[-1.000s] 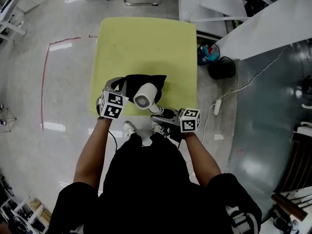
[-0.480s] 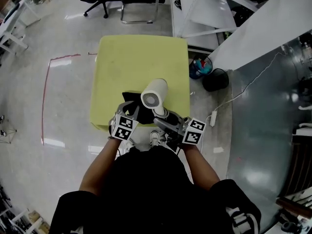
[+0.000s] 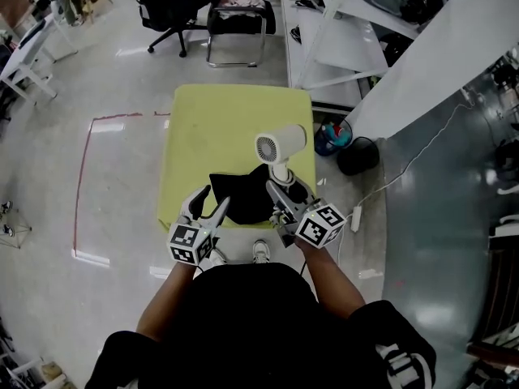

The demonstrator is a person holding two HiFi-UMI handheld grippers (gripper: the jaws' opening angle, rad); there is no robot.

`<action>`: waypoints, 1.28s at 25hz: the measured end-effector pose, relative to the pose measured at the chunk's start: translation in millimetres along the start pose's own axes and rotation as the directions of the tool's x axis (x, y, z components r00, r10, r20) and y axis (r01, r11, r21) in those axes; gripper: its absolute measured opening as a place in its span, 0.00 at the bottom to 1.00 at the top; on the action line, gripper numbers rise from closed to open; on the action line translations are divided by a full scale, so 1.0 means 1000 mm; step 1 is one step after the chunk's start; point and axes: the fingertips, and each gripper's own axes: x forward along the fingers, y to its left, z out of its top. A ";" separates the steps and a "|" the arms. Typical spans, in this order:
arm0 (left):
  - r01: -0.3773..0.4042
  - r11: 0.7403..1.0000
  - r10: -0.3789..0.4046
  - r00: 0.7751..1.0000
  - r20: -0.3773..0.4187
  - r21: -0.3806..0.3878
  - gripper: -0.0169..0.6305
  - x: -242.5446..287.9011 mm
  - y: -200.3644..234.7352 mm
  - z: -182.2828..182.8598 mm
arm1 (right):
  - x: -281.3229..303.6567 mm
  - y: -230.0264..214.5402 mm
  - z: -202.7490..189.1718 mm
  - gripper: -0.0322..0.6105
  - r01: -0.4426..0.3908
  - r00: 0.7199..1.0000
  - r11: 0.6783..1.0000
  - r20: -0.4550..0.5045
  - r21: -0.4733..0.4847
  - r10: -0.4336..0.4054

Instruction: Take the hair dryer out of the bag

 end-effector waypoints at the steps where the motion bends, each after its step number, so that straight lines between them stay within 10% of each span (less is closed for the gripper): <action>1: -0.014 1.000 0.015 0.999 0.045 -0.016 0.39 -0.005 0.004 0.014 | 0.002 0.001 0.003 0.35 0.005 1.000 1.000 0.005 -0.015 -0.005; 7: -0.142 0.989 0.145 0.969 0.200 -0.027 0.05 -0.018 0.027 0.076 | 0.013 0.013 0.016 0.35 0.030 0.999 0.993 0.019 -0.114 -0.028; 15: -0.116 0.993 0.103 0.965 0.239 0.038 0.04 -0.011 0.007 0.099 | 0.010 0.021 0.035 0.35 0.129 0.991 0.951 0.061 -0.280 -0.117; 32: -0.084 0.992 0.061 0.973 0.221 0.098 0.04 -0.011 -0.004 0.099 | 0.008 0.019 0.041 0.35 0.170 0.985 0.934 0.073 -0.315 -0.154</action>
